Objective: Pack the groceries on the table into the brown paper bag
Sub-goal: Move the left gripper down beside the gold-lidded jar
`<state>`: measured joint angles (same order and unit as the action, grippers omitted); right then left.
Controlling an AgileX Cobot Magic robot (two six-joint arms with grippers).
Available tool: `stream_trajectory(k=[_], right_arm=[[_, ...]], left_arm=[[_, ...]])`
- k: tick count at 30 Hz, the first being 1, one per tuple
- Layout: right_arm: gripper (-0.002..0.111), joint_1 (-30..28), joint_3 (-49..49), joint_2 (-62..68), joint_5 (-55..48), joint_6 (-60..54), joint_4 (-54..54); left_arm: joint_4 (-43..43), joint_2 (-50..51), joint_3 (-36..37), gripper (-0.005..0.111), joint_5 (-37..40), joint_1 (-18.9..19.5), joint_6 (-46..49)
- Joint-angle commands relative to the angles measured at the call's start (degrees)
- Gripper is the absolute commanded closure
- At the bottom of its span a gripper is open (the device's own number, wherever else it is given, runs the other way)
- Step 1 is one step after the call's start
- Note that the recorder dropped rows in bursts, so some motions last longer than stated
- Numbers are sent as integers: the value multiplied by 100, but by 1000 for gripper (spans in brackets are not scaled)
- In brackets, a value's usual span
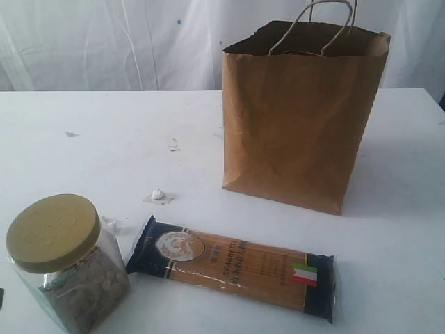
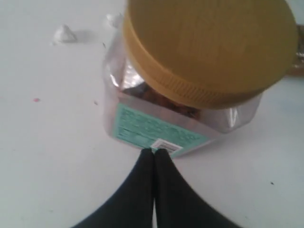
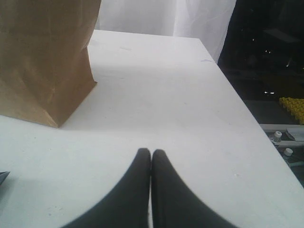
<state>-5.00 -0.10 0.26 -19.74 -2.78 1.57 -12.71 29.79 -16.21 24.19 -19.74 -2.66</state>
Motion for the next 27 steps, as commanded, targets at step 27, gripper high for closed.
stream_trajectory(k=[27], right_arm=[[108, -20, 10, -26, 9, 136, 16]], left_arm=[[-2204, 2683, -211, 107, -3000, 27, 4056]])
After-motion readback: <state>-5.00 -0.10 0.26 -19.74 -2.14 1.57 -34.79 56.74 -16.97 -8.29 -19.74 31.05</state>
